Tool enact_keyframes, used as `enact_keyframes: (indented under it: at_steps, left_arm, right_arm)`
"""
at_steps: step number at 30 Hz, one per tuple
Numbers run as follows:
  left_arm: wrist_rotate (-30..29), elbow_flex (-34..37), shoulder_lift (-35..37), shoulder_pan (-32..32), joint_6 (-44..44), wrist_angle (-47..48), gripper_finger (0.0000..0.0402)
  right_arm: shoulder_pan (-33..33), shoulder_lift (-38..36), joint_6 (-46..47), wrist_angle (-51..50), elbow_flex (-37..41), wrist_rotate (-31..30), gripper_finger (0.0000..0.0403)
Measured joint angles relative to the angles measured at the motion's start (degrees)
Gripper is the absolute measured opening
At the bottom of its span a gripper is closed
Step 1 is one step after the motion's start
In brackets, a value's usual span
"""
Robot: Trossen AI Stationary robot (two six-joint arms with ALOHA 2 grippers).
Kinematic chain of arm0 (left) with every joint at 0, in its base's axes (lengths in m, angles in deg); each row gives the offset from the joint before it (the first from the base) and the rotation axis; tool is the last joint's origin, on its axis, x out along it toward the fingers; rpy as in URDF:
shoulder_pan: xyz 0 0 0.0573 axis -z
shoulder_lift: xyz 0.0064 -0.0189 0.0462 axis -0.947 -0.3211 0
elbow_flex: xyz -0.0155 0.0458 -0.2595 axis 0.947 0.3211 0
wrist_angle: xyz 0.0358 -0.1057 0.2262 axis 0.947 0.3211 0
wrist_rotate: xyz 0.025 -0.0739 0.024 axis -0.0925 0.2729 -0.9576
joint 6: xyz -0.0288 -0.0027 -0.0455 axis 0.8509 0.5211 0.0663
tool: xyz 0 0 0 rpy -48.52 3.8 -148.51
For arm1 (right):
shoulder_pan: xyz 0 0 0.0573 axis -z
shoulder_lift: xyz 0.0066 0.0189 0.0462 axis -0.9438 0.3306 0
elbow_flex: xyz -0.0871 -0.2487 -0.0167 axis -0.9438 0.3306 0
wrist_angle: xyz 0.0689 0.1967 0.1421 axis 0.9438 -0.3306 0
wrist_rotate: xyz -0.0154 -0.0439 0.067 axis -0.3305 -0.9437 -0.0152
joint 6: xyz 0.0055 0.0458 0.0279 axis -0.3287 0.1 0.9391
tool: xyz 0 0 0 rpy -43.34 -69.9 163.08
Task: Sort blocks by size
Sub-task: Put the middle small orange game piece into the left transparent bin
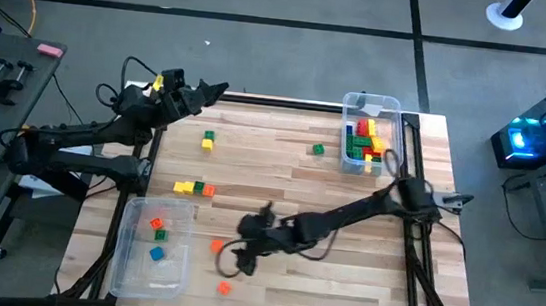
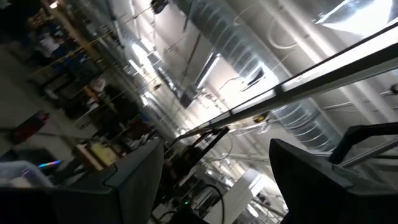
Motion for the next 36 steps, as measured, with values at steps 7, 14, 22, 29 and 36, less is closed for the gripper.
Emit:
enact_keyframes:
  at_steps: [7,14,22,29,36]
  left_arm:
    - [0.5,0.0,0.0,1.2,0.0,0.7,0.0277]
    - [11.6,0.0,0.0,2.5,8.2,-3.6,0.0277]
    - [19.4,0.0,0.0,11.7,7.2,-5.2,0.0275]
    - [10.8,-0.1,0.0,28.1,-4.4,5.8,0.0211]
    - [1.3,-3.6,0.0,43.0,-14.1,9.2,0.0034]
  right_arm:
    - [0.0,13.7,-17.5,-6.0,-20.2,2.1,0.0306]
    - [2.0,21.7,-24.2,-7.5,-28.4,6.9,0.0306]
    - [4.0,23.9,-23.9,-8.7,-29.3,8.1,0.0306]
    - [3.5,23.9,-25.5,-10.8,-29.3,9.6,0.0306]
    - [3.2,23.9,-28.0,-9.4,-29.2,9.4,0.0306]
